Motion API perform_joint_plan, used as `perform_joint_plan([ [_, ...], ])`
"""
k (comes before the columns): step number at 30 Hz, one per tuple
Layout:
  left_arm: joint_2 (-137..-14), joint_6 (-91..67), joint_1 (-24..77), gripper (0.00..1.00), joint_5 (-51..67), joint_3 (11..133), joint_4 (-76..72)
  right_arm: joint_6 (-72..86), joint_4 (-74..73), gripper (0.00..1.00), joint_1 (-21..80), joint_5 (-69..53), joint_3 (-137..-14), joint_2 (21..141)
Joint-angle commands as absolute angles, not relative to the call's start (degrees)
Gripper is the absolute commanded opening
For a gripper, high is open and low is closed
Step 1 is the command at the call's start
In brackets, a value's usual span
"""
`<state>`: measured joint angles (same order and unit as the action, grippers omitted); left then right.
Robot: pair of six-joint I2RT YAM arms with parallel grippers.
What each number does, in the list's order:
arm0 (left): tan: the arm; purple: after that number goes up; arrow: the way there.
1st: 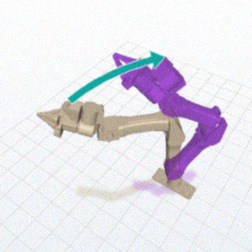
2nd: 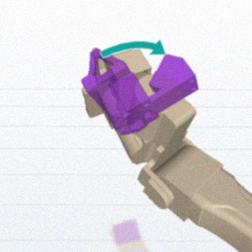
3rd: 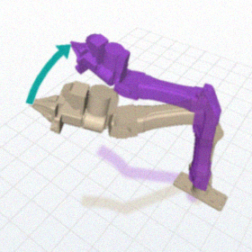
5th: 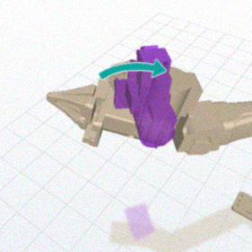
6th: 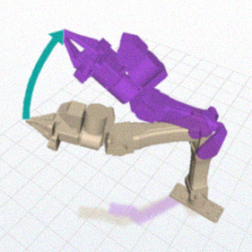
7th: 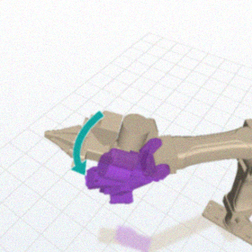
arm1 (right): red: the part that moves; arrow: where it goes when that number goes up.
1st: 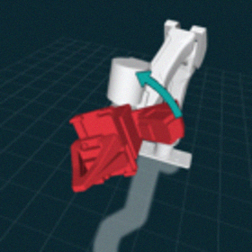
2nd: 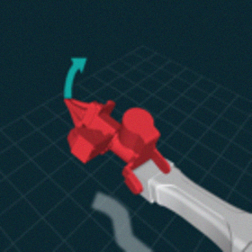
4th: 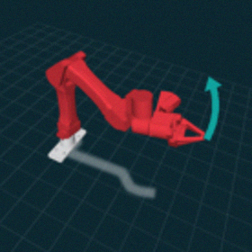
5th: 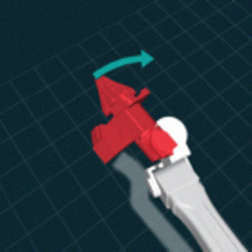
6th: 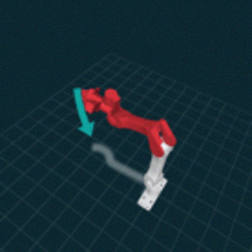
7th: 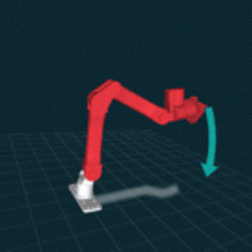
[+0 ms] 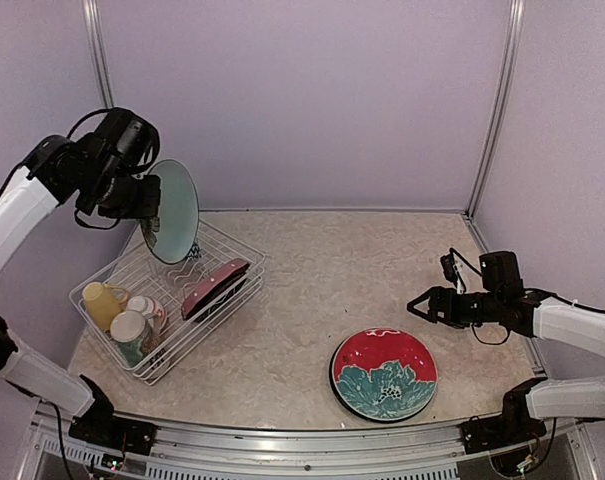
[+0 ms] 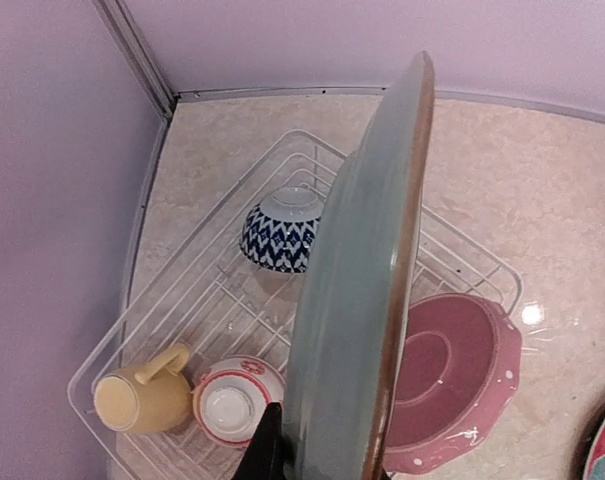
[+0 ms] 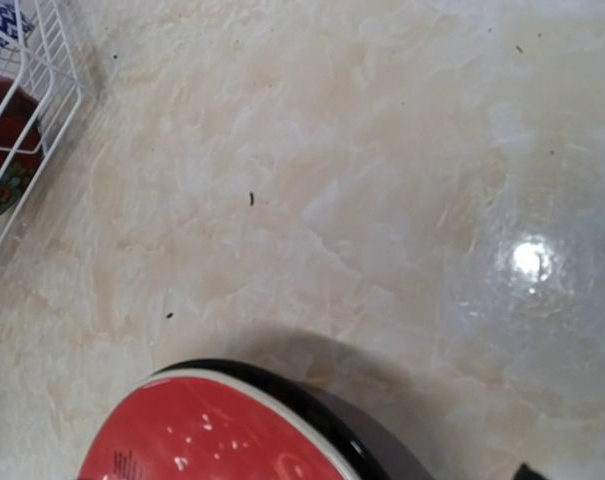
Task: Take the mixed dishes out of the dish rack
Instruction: Grab the plate from the dish rack, then pass from the left arm to the right
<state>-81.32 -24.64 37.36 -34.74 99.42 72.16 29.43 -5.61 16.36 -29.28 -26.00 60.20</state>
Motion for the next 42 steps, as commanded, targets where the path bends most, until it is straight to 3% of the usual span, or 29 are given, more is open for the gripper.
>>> perform_joint_plan([
  [1,-67.73,-29.63,26.01,0.00,-6.41,89.99,53.00,29.70,-3.93,0.88,16.57,-29.13,-26.31,61.20],
  [6,-60.57,-37.28,13.56,0.00,23.50,80.53,40.86,30.42,-2.41,0.88,16.94,-29.72,-26.17,62.19],
  [12,-63.87,-47.73,12.48,0.00,44.77,71.92,22.99,31.19,-1.48,0.88,17.87,-29.96,-26.37,62.80],
  [16,-67.80,-48.51,18.88,0.00,43.63,69.95,18.35,33.22,-0.11,0.88,18.23,-31.48,-25.66,62.04],
  [25,-85.28,-42.10,37.21,0.00,34.67,78.18,20.99,41.37,14.00,0.90,18.53,-39.71,-23.99,61.01],
  [33,-97.25,-40.40,45.14,0.00,35.86,85.26,21.29,47.37,26.72,0.91,22.21,-41.84,-24.05,65.28],
  [37,-100.75,-40.27,47.27,0.00,36.06,87.83,21.53,49.15,31.21,0.82,25.33,-42.27,-24.81,69.89],
  [42,-102.79,-40.49,48.38,0.00,37.27,88.86,20.79,52.39,37.65,0.60,28.02,-42.74,-23.84,73.89],
])
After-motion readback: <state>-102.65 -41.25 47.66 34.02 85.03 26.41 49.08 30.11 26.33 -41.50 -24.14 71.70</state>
